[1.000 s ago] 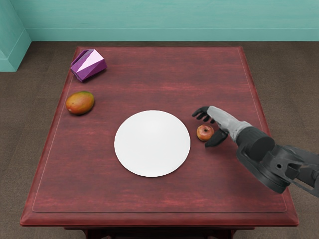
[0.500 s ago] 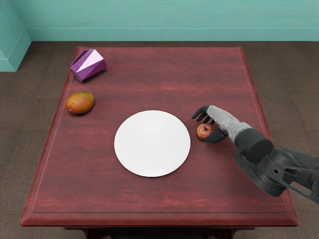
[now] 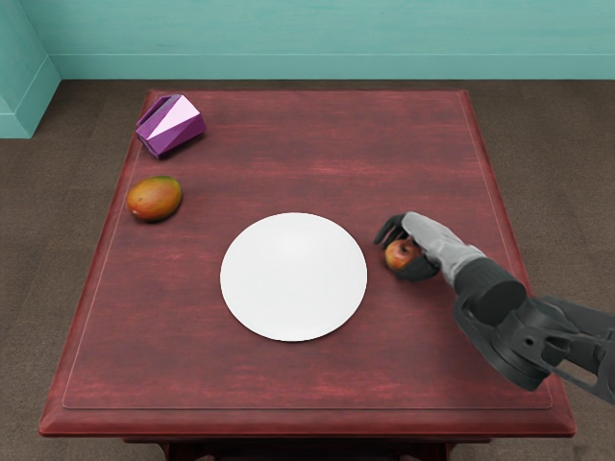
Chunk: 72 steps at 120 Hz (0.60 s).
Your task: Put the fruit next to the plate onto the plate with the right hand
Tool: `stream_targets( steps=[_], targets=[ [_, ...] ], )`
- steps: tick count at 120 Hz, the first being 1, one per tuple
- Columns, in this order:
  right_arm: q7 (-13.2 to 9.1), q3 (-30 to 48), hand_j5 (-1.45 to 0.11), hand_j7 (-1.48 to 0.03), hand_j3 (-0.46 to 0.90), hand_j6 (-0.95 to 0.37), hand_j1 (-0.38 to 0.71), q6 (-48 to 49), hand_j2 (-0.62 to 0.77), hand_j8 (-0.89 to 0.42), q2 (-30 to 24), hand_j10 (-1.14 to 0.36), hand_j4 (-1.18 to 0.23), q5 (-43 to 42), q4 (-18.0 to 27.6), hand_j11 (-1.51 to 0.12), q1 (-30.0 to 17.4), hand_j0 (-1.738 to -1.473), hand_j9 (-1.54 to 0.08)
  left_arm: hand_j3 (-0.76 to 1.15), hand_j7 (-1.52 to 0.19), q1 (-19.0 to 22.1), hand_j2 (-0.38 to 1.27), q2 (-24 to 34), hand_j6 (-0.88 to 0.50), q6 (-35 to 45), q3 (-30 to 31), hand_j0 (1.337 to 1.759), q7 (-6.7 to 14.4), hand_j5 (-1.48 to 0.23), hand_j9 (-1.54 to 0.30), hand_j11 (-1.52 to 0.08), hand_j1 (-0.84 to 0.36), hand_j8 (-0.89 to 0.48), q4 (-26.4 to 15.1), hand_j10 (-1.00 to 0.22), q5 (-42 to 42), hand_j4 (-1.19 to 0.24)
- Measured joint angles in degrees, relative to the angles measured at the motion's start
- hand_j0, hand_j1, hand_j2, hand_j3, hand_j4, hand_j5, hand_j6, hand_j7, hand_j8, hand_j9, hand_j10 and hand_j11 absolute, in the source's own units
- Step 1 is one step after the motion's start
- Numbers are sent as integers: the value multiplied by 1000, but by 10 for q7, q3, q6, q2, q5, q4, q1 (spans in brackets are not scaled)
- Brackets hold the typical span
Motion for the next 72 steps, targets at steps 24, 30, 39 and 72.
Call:
stream_targets(
  steps=[24, 30, 39, 72],
  targets=[
    [0, 0, -906, -902, 0, -598, 262, -26, 297, -456, 0, -578, -693, -3, -3, -929, -3, -1653, -925, 0, -318, 0, 49, 0, -245, 0, 0, 1658, 0, -318, -318, -318, 55, -245, 0, -245, 0, -245],
    [0, 2, -932, -923, 0, -602, 263, -28, 340, -456, 0, -584, -706, 0, -4, -950, -3, -1653, -946, 0, -318, 0, 49, 0, -245, 0, 0, 1658, 0, -318, -318, -318, 55, -245, 0, -245, 0, -245],
    [-1, 5, -962, -944, 0, -597, 272, -27, 394, -448, -1, -574, -716, 14, -2, -976, 2, -1654, -973, 0, -318, 0, 49, 0, -245, 0, 0, 1658, 0, -318, -318, -318, 55, -245, 0, -245, 0, -245],
    [0, 12, -1005, -960, 1, -561, 324, 7, 491, -409, -4, -539, -712, 105, 5, -1008, 53, -1655, -997, 0, -318, 0, 49, 0, -245, 0, 0, 1658, 0, -318, -318, -318, 55, -245, 0, -245, 0, -245]
  ],
)
